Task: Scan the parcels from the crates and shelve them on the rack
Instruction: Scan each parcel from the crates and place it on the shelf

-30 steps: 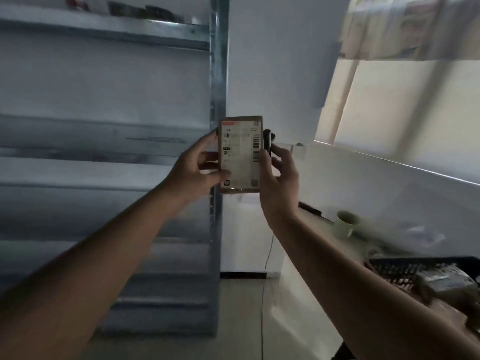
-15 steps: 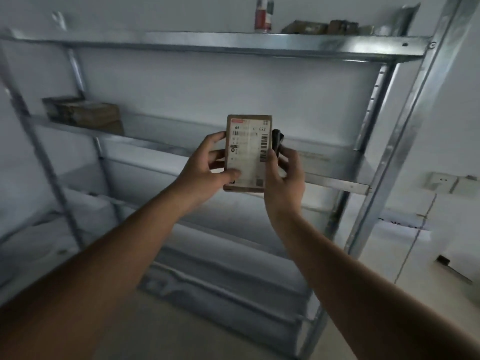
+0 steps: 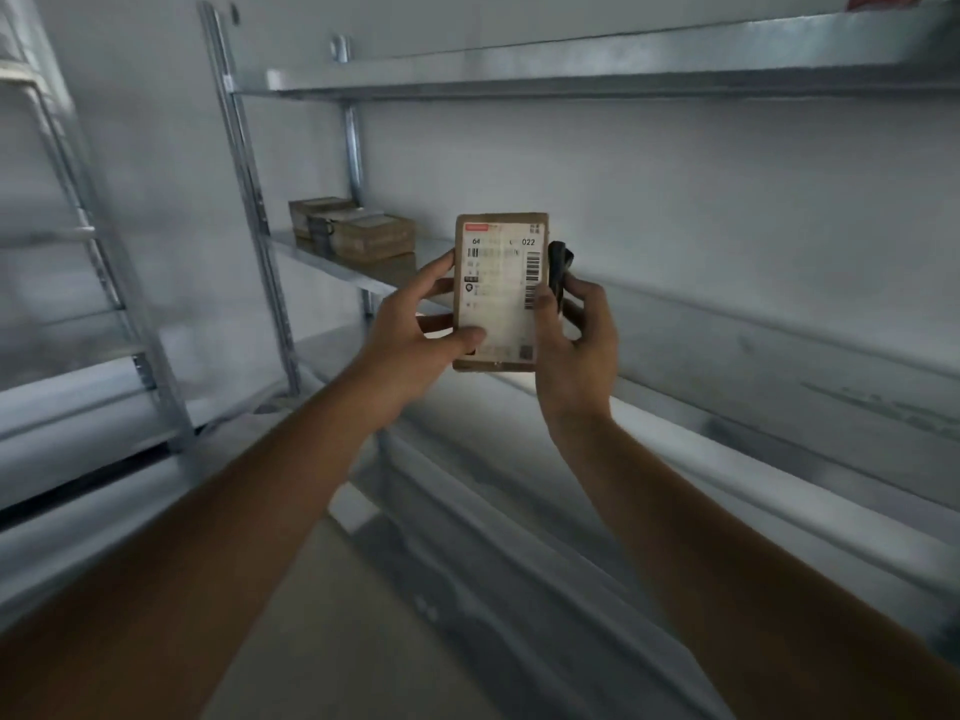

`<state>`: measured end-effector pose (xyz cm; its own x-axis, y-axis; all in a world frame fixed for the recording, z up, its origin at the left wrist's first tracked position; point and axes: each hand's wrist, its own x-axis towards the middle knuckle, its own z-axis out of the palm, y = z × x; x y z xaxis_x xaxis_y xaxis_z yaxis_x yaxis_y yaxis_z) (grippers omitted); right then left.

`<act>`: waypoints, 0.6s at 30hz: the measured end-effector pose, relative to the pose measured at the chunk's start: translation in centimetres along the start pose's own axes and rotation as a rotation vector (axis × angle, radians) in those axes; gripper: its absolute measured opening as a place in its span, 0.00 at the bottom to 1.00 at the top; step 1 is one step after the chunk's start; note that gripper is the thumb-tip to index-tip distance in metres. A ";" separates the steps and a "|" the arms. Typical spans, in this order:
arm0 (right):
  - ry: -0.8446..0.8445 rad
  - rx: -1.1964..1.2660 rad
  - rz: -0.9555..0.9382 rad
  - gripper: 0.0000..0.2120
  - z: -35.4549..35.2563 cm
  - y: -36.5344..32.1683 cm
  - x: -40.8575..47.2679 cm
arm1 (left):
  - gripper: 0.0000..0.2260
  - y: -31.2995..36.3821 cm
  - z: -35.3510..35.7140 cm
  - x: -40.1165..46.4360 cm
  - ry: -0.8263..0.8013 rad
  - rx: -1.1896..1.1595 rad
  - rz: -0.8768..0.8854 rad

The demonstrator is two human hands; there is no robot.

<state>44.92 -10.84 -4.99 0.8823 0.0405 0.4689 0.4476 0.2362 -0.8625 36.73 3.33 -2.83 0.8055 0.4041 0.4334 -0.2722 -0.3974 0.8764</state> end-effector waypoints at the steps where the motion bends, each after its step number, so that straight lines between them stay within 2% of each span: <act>1: -0.013 0.005 -0.002 0.07 1.5 0.8 1.1 | 0.38 -0.7 -0.8 1.2 0.016 -0.001 -0.011; 9: -0.059 -0.062 -0.039 0.11 13.4 7.3 7.5 | 0.37 -7.5 -8.2 10.9 0.079 -0.046 -0.042; 18: 0.062 -0.183 -0.019 0.12 27.0 13.5 13.2 | 0.36 -17.0 -17.4 24.0 -0.062 -0.094 0.013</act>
<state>58.68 19.07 -5.36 0.8783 -0.0238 0.4776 0.4782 0.0556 -0.8765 51.50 34.16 -3.67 0.8316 0.3470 0.4336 -0.3285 -0.3222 0.8878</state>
